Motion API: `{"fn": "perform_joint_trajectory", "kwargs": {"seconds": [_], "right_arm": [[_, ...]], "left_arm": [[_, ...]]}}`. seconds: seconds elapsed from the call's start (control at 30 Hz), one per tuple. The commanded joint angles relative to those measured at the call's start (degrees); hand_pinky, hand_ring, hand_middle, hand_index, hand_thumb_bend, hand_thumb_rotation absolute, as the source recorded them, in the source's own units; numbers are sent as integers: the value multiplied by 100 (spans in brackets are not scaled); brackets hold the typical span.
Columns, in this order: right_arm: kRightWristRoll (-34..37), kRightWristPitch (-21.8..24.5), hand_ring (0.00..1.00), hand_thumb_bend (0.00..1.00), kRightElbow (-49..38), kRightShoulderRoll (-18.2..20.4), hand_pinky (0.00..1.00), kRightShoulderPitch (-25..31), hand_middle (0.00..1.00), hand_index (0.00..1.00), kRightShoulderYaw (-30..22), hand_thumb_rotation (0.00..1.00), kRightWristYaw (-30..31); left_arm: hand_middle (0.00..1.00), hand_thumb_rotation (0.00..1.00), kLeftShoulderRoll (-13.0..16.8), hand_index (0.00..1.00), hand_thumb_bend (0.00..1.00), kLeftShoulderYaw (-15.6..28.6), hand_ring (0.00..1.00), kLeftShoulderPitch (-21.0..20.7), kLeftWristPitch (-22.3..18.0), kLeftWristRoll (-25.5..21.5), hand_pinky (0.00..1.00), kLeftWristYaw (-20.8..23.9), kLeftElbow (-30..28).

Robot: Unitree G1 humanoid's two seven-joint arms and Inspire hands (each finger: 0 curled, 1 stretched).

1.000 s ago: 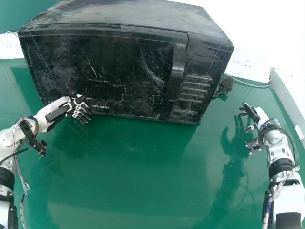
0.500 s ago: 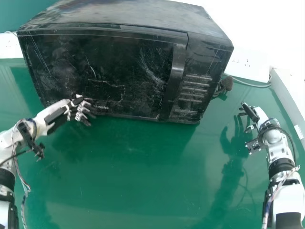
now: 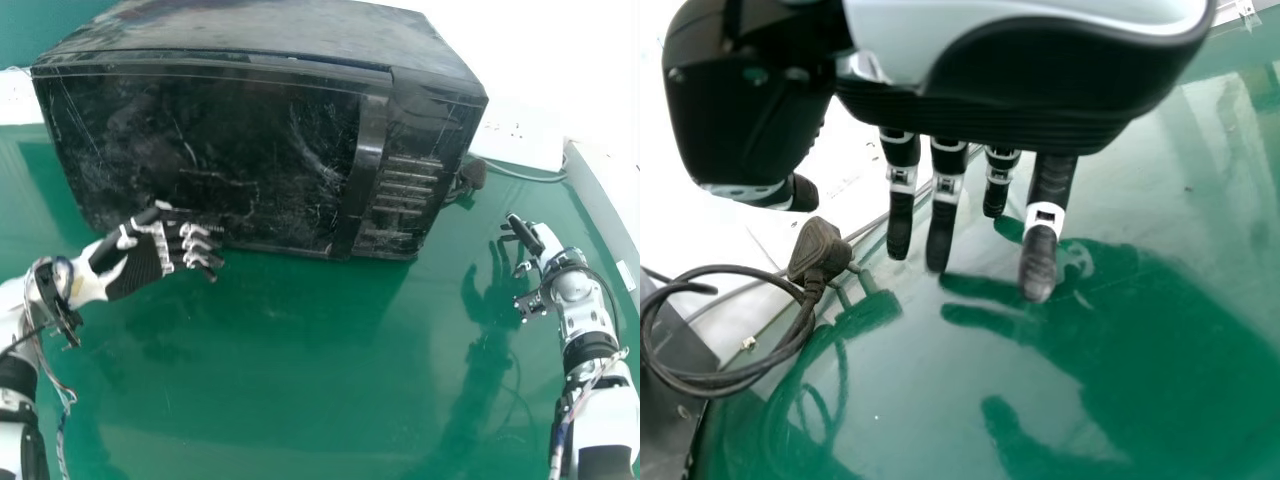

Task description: Open the door of oven

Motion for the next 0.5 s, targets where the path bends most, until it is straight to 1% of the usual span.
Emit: {"fn": "perform_joint_trajectory", "kwargs": {"seconds": [0.0, 0.03, 0.07, 0.13, 0.17, 0.2, 0.23, 0.27, 0.3, 0.37, 0.4, 0.47], "right_arm": [[74, 480, 79, 54, 383, 364, 75, 662, 80, 83, -36, 44, 343], [54, 445, 77, 54, 381, 361, 73, 674, 78, 82, -20, 42, 332], [36, 428, 75, 54, 380, 358, 71, 677, 77, 79, -1, 42, 350], [-52, 420, 75, 54, 379, 350, 71, 665, 76, 79, 89, 44, 364], [104, 512, 78, 53, 386, 369, 75, 653, 79, 81, -71, 45, 331], [80, 511, 77, 55, 384, 372, 73, 655, 78, 80, -49, 40, 304], [31, 474, 78, 55, 380, 372, 73, 662, 78, 80, 0, 41, 266], [-34, 456, 79, 56, 380, 368, 73, 664, 80, 81, 65, 42, 256], [16, 477, 80, 55, 383, 367, 74, 662, 81, 81, 16, 45, 288], [55, 484, 77, 55, 384, 371, 71, 661, 79, 81, -22, 43, 292], [29, 476, 74, 55, 383, 367, 68, 661, 76, 79, 3, 43, 299], [-45, 440, 75, 53, 383, 346, 70, 662, 76, 79, 85, 47, 389]], "left_arm": [[70, 78, -77, 71, 100, 84, 61, 179, 102, -116, 50, -104, -194], [70, 79, -75, 71, 100, 83, 61, 194, 154, -141, 51, -134, -257], [71, 80, -75, 72, 100, 77, 62, 202, 241, -168, 52, -157, -312], [72, 79, -65, 73, 100, 63, 63, 214, 447, -226, 53, -238, -426], [73, 78, -62, 73, 100, 59, 64, 226, 564, -248, 53, -253, -497], [74, 77, -62, 73, 100, 57, 64, 239, 679, -270, 53, -277, -573], [74, 77, -66, 73, 100, 58, 65, 260, 755, -281, 53, -278, -654], [74, 77, -72, 74, 100, 64, 65, 283, 792, -289, 53, -277, -720], [74, 77, -80, 74, 100, 66, 65, 298, 833, -302, 53, -280, -771], [74, 76, -95, 74, 100, 72, 65, 337, 861, -338, 52, -274, -861], [74, 76, -102, 74, 100, 75, 65, 362, 861, -350, 52, -262, -912], [74, 77, -114, 74, 100, 81, 65, 399, 918, -395, 52, -254, -995]]}}
